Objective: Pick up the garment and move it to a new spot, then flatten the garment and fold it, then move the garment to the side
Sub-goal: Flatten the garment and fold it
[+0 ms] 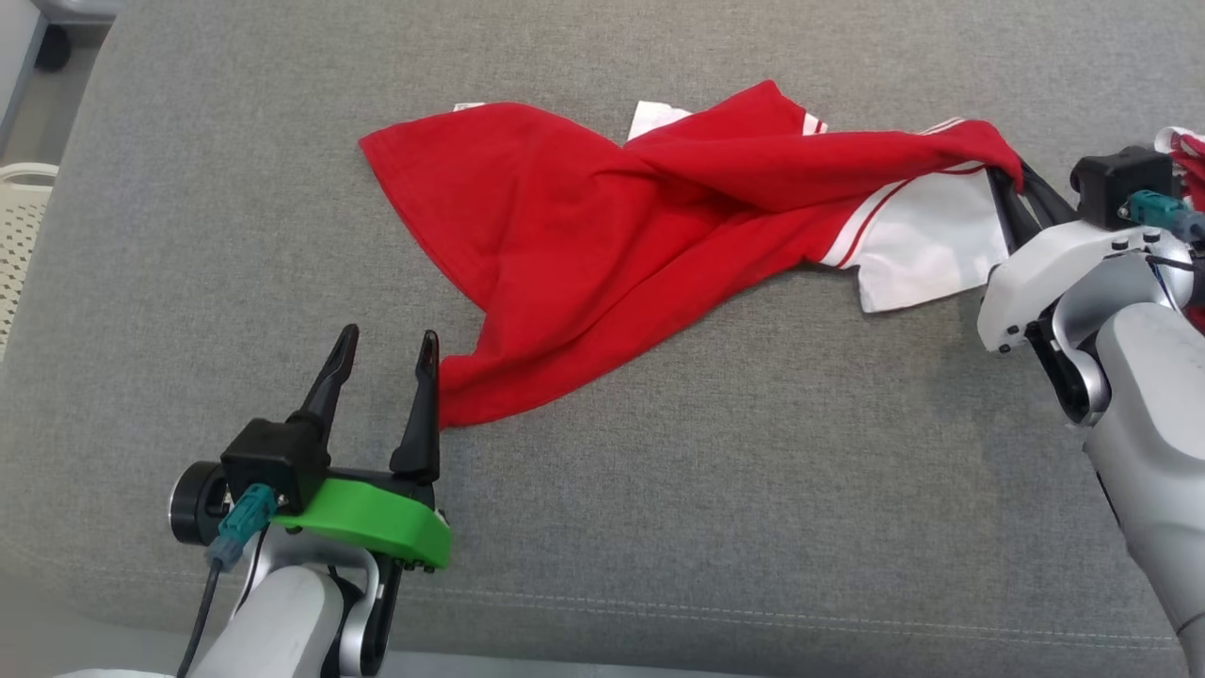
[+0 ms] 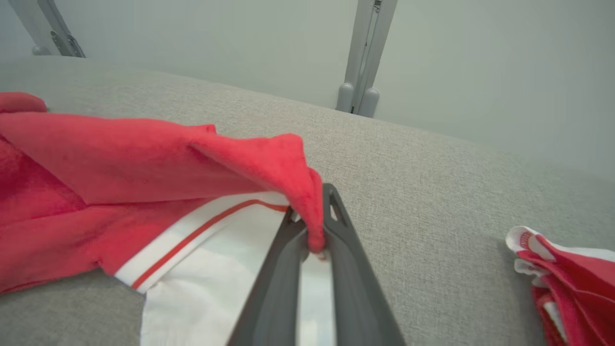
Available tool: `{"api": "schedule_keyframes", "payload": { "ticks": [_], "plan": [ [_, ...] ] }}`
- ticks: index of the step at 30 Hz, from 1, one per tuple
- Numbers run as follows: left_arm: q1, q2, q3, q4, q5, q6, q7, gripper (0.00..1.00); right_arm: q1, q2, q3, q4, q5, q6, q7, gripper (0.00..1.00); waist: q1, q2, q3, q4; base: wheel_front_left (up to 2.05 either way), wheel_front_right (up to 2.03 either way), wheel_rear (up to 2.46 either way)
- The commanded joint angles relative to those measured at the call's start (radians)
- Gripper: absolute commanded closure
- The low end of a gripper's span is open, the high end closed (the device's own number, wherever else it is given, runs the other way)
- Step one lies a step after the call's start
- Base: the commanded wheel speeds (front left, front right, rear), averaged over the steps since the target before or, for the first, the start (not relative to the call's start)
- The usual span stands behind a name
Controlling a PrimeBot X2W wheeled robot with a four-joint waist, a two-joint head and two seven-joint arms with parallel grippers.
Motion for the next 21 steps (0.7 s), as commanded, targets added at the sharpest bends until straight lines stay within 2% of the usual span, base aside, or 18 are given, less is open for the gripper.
{"api": "schedule_keyframes", "payload": {
  "ticks": [1, 2, 3, 10, 13, 17, 21],
  "plan": [
    [-0.02, 0.001, 0.0, 0.003, 0.004, -0.008, -0.004, 0.0, -0.025, 0.006, 0.002, 0.026, 0.017, 0.0, -0.002, 0.73, 0.0, -0.0001, 0.013, 0.014, 0.0, 0.0, 0.0],
    [-0.025, -0.003, -0.004, 0.007, 0.004, -0.011, -0.006, 0.0, -0.042, 0.005, 0.0, 0.054, 0.023, 0.0, -0.01, 0.11, 0.0, -0.0001, 0.017, 0.018, 0.0, 0.0, 0.0],
    [-0.027, -0.007, -0.008, 0.01, 0.004, -0.014, -0.007, 0.0, -0.053, 0.004, -0.003, 0.086, 0.029, -0.001, -0.013, 0.0, 0.0, -0.0001, 0.02, 0.022, 0.0, 0.0, 0.0],
    [-0.033, -0.017, -0.014, 0.027, -0.008, -0.021, -0.012, 0.0, -0.119, 0.008, -0.038, 0.259, 0.019, 0.0, -0.099, 0.0, 0.0, -0.0001, 0.032, 0.029, 0.0, 0.0, 0.0],
    [-0.03, -0.011, -0.011, 0.031, -0.011, -0.018, -0.013, 0.0, -0.104, 0.017, -0.049, 0.288, 0.029, 0.0, -0.139, 0.0, 0.0, -0.0001, 0.027, 0.021, 0.0, 0.0, 0.0],
    [-0.024, -0.002, -0.007, 0.031, -0.007, -0.008, -0.012, 0.0, -0.06, 0.034, -0.07, 0.271, 0.045, 0.0, -0.169, 0.0, 0.0, -0.0001, 0.016, 0.003, 0.0, 0.0, 0.0],
    [-0.015, 0.021, 0.003, 0.02, 0.004, 0.006, -0.011, 0.0, 0.02, 0.068, -0.114, 0.159, 0.054, 0.0, -0.182, 0.0, 0.0, -0.0001, 0.001, -0.033, 0.0, 0.0, 0.0]
  ]
}}
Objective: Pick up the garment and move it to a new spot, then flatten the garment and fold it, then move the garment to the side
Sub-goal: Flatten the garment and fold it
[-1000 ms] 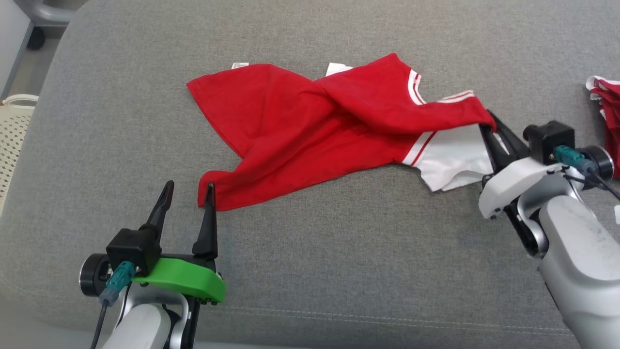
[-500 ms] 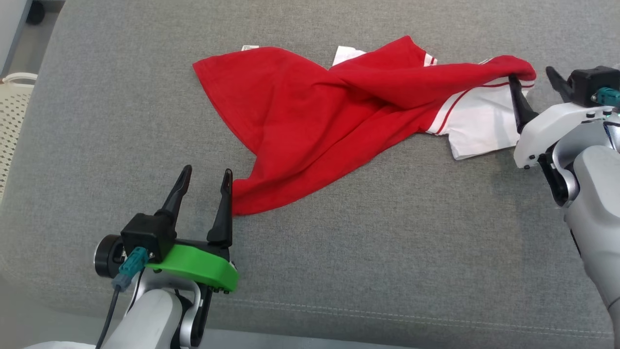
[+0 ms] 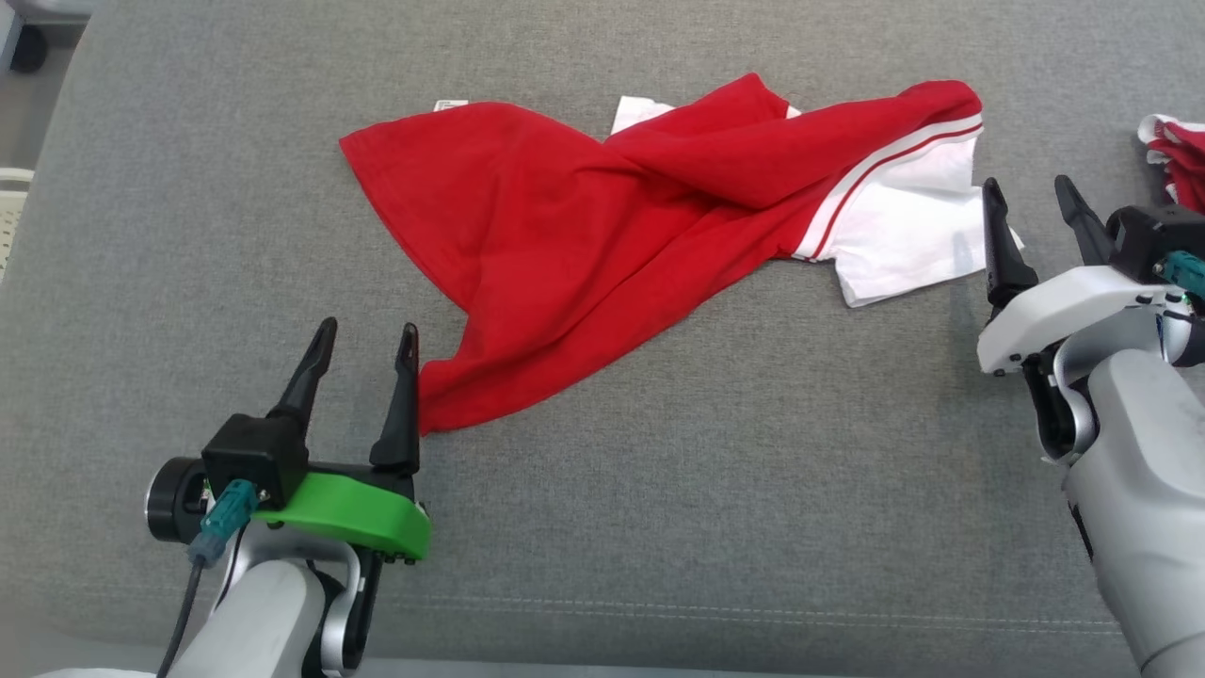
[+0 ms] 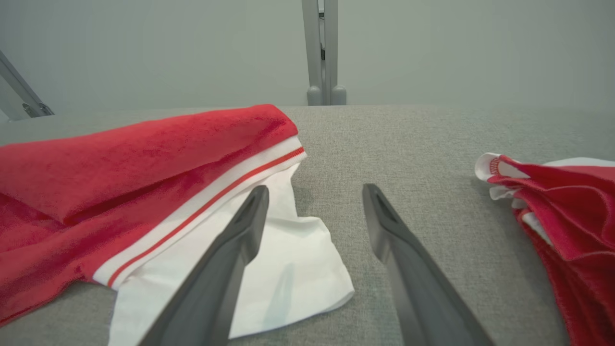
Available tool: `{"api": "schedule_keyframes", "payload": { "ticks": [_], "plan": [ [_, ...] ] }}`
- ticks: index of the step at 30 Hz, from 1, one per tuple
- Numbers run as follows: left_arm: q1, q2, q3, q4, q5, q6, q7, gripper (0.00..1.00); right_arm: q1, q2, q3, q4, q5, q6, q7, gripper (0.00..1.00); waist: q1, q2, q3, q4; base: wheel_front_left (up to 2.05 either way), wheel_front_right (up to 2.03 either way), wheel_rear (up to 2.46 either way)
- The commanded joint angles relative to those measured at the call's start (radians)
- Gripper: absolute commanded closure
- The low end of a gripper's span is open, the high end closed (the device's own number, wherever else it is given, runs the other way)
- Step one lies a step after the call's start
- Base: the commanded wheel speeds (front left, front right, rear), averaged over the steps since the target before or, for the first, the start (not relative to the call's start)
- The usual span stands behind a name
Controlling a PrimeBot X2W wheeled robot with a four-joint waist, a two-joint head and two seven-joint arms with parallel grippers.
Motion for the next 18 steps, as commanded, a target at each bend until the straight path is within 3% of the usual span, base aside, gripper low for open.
{"api": "schedule_keyframes", "payload": {
  "ticks": [1, 9, 18],
  "plan": [
    [0.004, 0.015, 0.01, -0.007, 0.007, 0.014, -0.004, 0.0, 0.046, 0.017, -0.023, -0.062, 0.003, 0.0, -0.005, 0.0, 0.0, -0.0001, -0.017, -0.03, 0.0, 0.0, 0.0],
    [0.035, 0.068, 0.039, -0.031, 0.013, 0.043, 0.005, 0.0, 0.299, 0.115, -0.108, -0.389, -0.072, 0.0, -0.005, 0.0, 0.0, -0.0001, -0.072, -0.095, 0.0, 0.0, 0.0],
    [0.103, 0.109, 0.061, -0.058, 0.002, 0.085, 0.02, 0.0, 0.49, 0.186, -0.135, -0.578, -0.132, 0.0, 0.004, 0.0, 0.0, -0.0001, -0.149, -0.132, 0.0, 0.0, 0.0]
  ]
}}
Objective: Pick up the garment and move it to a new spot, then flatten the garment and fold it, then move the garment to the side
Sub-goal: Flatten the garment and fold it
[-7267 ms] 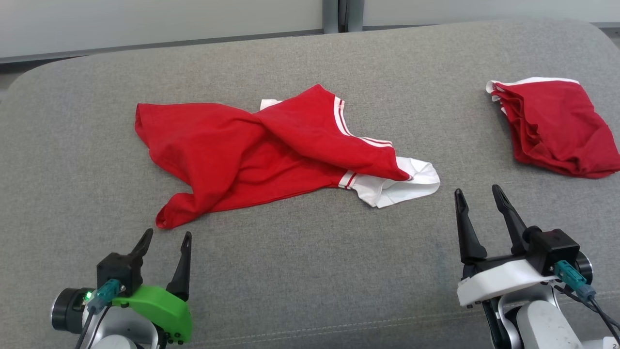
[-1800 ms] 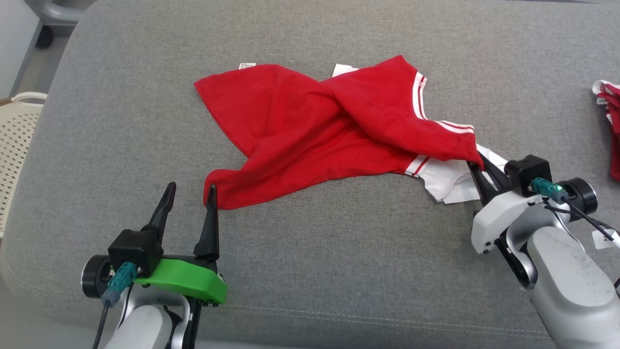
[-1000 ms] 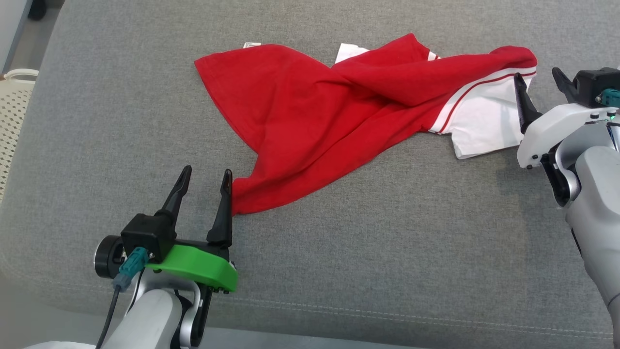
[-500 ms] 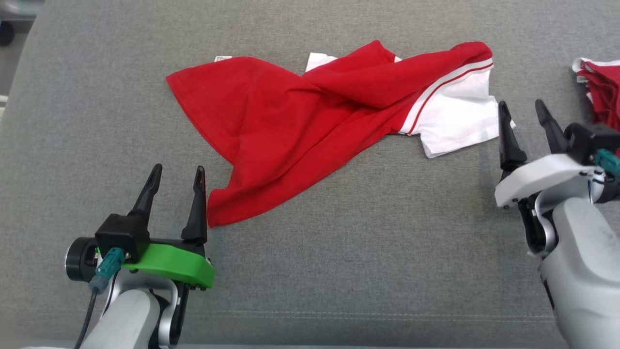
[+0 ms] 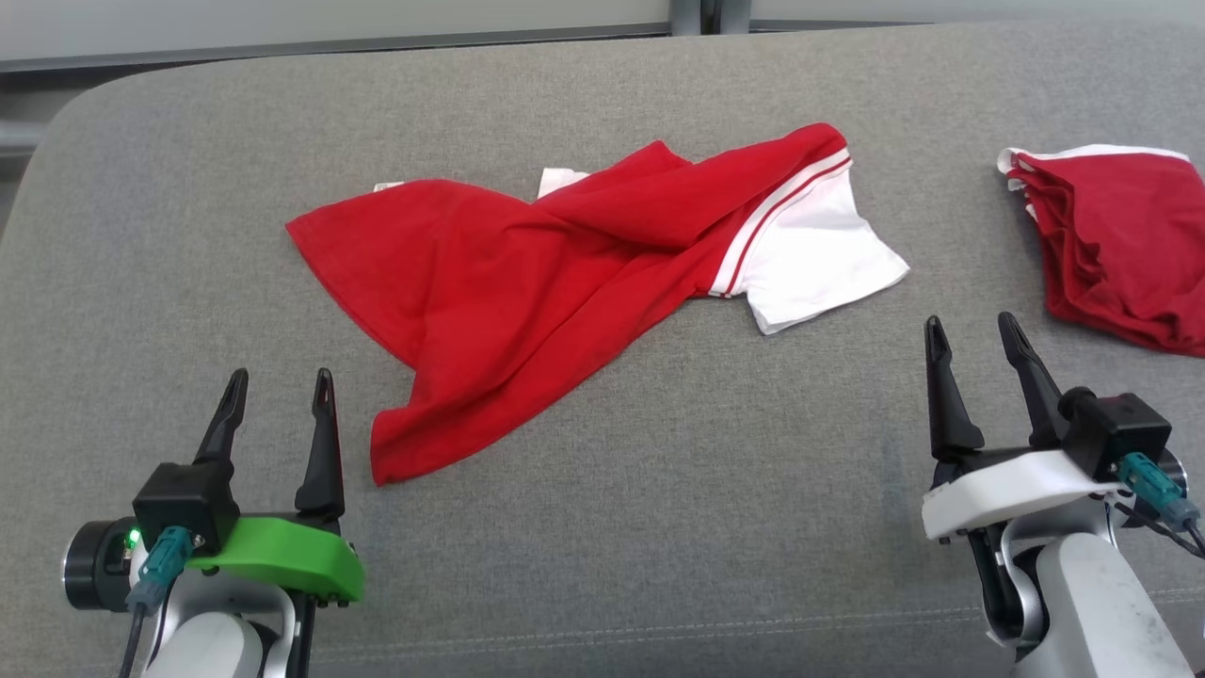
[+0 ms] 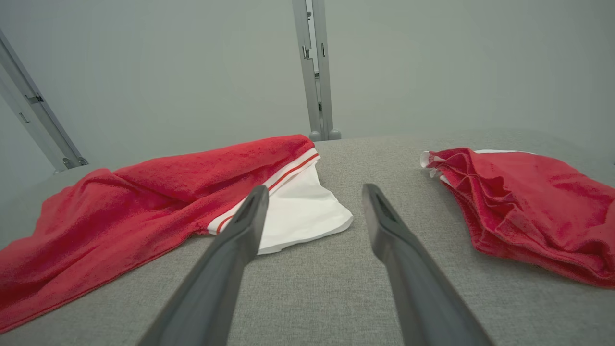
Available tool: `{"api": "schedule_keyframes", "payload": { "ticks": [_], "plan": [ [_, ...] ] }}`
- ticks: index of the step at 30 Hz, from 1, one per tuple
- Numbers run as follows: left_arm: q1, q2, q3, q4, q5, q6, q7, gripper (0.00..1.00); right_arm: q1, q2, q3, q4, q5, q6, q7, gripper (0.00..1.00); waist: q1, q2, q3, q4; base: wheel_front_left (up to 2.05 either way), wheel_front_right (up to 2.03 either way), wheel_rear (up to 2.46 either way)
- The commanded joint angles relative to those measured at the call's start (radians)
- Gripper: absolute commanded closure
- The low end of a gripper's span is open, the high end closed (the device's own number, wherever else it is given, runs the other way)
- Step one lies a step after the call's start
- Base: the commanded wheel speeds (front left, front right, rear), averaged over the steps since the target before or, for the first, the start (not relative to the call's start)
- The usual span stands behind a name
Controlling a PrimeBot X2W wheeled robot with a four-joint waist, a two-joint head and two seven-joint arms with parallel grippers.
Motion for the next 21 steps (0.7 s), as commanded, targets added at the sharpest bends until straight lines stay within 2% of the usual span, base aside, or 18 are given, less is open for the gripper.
{"api": "schedule_keyframes", "payload": {
  "ticks": [1, 11, 21],
  "plan": [
    [0.024, 0.009, 0.004, -0.007, -0.013, 0.008, 0.003, 0.0, 0.035, 0.009, -0.007, -0.025, -0.011, 0.0, 0.007, 0.0, 0.0, 0.0, -0.037, -0.023, 0.0, 0.0, 0.0],
    [0.108, 0.017, -0.001, -0.027, -0.031, 0.027, 0.012, 0.0, 0.177, 0.043, -0.016, -0.142, -0.035, 0.0, 0.062, 0.0, 0.0, 0.0, -0.106, -0.022, 0.0, 0.0, 0.0],
    [0.127, 0.028, -0.004, -0.036, -0.037, 0.03, 0.011, 0.0, 0.219, 0.05, -0.017, -0.191, -0.027, 0.0, 0.083, 0.0, 0.0, 0.0, -0.13, -0.02, 0.0, 0.0, 0.0]
  ]
}}
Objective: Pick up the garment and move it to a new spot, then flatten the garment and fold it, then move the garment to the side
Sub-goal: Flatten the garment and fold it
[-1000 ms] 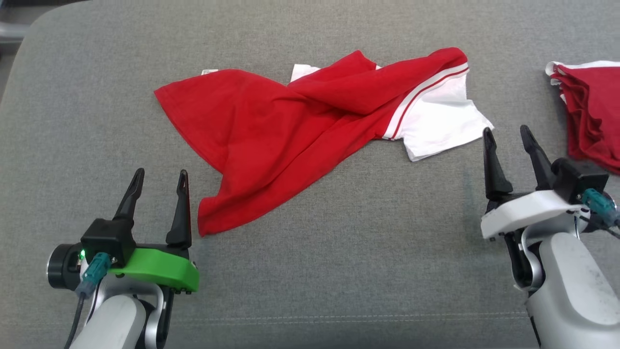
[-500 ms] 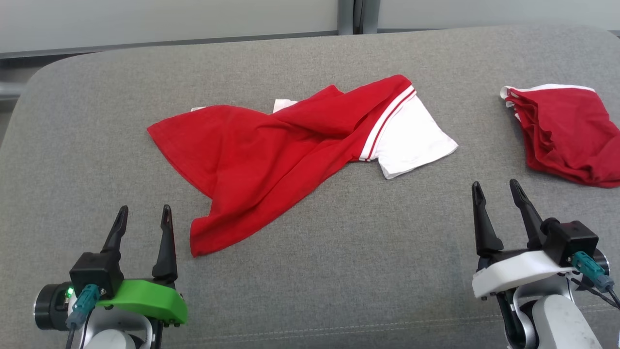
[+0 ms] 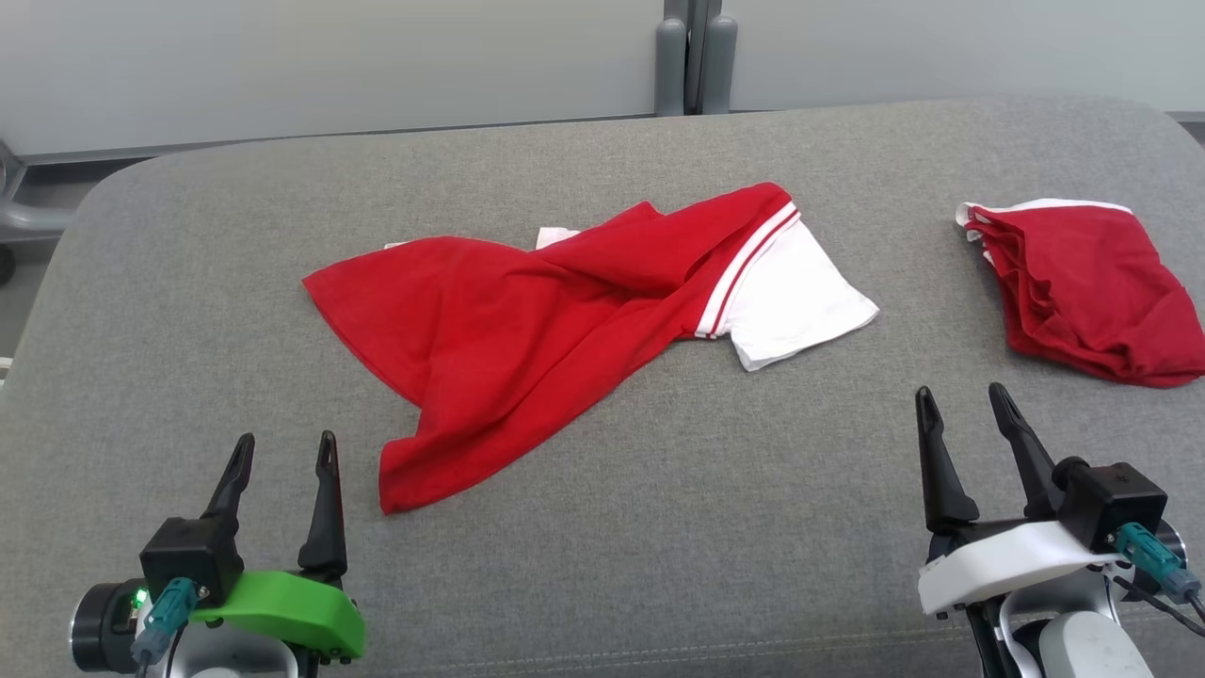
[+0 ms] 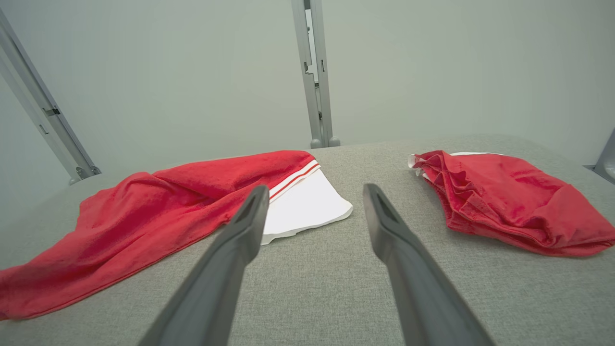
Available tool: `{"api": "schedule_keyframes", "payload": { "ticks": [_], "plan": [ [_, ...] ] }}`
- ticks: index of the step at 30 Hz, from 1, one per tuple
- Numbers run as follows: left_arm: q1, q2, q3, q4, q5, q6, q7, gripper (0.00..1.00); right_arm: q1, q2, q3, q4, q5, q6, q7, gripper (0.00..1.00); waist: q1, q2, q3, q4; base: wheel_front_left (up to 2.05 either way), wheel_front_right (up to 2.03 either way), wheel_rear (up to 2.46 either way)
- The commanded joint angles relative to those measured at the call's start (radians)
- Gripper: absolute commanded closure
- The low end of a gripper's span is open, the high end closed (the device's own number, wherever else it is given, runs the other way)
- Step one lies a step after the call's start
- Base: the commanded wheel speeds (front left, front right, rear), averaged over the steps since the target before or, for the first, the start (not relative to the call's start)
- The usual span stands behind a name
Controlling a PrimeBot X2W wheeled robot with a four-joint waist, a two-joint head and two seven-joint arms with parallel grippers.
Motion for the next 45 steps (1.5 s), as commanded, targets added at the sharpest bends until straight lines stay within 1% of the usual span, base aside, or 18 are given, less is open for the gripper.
{"api": "schedule_keyframes", "payload": {
  "ticks": [1, 10, 13, 16, 21, 25, 28, 36, 42, 43, 45],
  "plan": [
    [0.012, 0.009, -0.001, -0.004, -0.003, 0.002, 0.0, 0.0, 0.016, -0.002, -0.002, -0.007, 0.004, 0.0, 0.005, 0.0, 0.0, 0.0, -0.002, 0.001, 0.0, 0.0, 0.0],
    [-0.001, 0.009, -0.011, -0.002, 0.0, 0.004, 0.006, 0.0, 0.017, 0.0, -0.011, -0.009, 0.009, 0.0, 0.012, 0.0, 0.0, 0.0, -0.014, 0.02, 0.0, 0.0, 0.0],
    [-0.014, -0.001, -0.018, 0.006, -0.014, -0.013, 0.015, 0.0, 0.002, 0.0, -0.02, 0.007, 0.015, 0.0, 0.018, 0.0, 0.0, 0.0, -0.011, 0.035, 0.0, 0.0, 0.0],
    [-0.031, -0.01, -0.044, 0.027, -0.034, -0.047, 0.05, 0.0, -0.03, -0.019, -0.029, 0.036, 0.006, 0.0, 0.025, 0.0, 0.0, 0.0, -0.001, 0.053, 0.0, 0.0, 0.0],
    [-0.064, -0.031, -0.104, 0.082, -0.067, -0.12, 0.126, 0.0, -0.097, -0.07, -0.03, 0.13, 0.003, 0.0, 0.041, 0.0, 0.0, 0.0, 0.026, 0.078, 0.0, 0.0, 0.0],
    [-0.09, -0.057, -0.133, 0.135, -0.096, -0.16, 0.178, 0.0, -0.178, -0.115, -0.016, 0.237, 0.03, 0.0, 0.053, 0.0, 0.0, 0.0, 0.061, 0.083, 0.0, 0.0, 0.0],
    [-0.12, -0.067, -0.14, 0.172, -0.109, -0.18, 0.199, 0.0, -0.253, -0.145, -0.001, 0.316, 0.05, 0.0, 0.051, 0.0, 0.0, 0.0, 0.101, 0.086, 0.0, 0.0, 0.0],
    [-0.221, -0.094, -0.146, 0.252, -0.118, -0.226, 0.203, 0.0, -0.451, -0.225, 0.043, 0.497, 0.083, 0.0, 0.051, 0.0, 0.0, 0.0, 0.226, 0.106, 0.0, 0.0, 0.0],
    [-0.274, -0.119, -0.145, 0.302, -0.128, -0.253, 0.185, 0.0, -0.562, -0.257, 0.085, 0.609, 0.107, 0.0, 0.046, 0.0, 0.0, 0.0, 0.285, 0.124, 0.0, 0.0, 0.0],
    [-0.274, -0.119, -0.145, 0.302, -0.128, -0.253, 0.185, 0.0, -0.562, -0.257, 0.085, 0.609, 0.107, 0.0, 0.046, 0.0, 0.0, 0.0, 0.285, 0.124, 0.0, 0.0, 0.0],
    [-0.284, -0.124, -0.147, 0.318, -0.133, -0.263, 0.183, 0.0, -0.586, -0.268, 0.094, 0.646, 0.111, 0.0, 0.047, 0.0, 0.0, 0.0, 0.297, 0.13, 0.0, 0.0, 0.0]
  ]
}}
